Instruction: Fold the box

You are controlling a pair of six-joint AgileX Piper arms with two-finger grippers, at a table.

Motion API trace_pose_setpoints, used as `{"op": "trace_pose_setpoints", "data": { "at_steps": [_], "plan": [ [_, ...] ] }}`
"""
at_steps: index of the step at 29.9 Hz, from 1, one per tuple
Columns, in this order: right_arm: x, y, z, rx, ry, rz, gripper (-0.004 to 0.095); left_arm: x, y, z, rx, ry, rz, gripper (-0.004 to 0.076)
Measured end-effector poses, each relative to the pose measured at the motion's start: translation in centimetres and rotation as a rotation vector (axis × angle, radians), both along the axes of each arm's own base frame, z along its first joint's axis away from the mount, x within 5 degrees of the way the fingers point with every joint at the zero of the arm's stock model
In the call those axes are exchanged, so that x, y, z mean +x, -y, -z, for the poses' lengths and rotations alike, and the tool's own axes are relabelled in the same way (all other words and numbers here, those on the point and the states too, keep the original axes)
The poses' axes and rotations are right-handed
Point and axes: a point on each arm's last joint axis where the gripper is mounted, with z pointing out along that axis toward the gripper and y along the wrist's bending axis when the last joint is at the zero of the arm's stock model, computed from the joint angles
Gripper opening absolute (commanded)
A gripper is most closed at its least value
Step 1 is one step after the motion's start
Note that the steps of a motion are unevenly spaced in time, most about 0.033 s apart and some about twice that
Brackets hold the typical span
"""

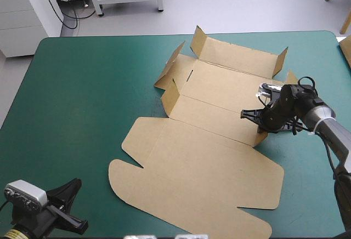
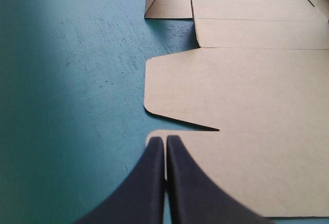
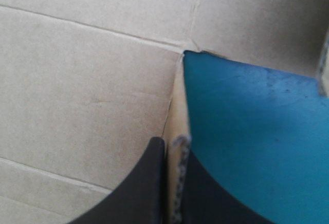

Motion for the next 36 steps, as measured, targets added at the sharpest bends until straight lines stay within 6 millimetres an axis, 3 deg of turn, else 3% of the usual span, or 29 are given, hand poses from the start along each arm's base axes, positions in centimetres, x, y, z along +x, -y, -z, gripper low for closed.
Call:
{"op": "trace_pose_setpoints", "data": {
  "at_steps": [9,13,21,28,36],
  "plan": [
    [1.5,1.4,-2.0,-0.233,0.048,-0.195,-0.0021,0.0,0.0,0.0,0.000,0.000,0.000,-0.0008],
    [3.5,1.4,-2.6,-0.289,0.027,-0.305,-0.0021,0.0,0.0,0.0,0.000,0.000,0.000,-0.0008],
    [8.5,0.4,-1.8,-0.329,-0.056,-0.505,-0.0021,0.0,0.0,0.0,0.000,0.000,0.000,-0.0008],
    [11.1,-4.6,-2.6,-0.386,0.049,-0.774,-0.0022,0.0,0.0,0.0,0.000,0.000,0.000,-0.0008],
    [10.0,-11.8,-1.4,-0.432,0.085,-1.167,-0.0022,0.0,0.0,0.0,0.000,0.000,0.000,-0.0008]
  ]
}}
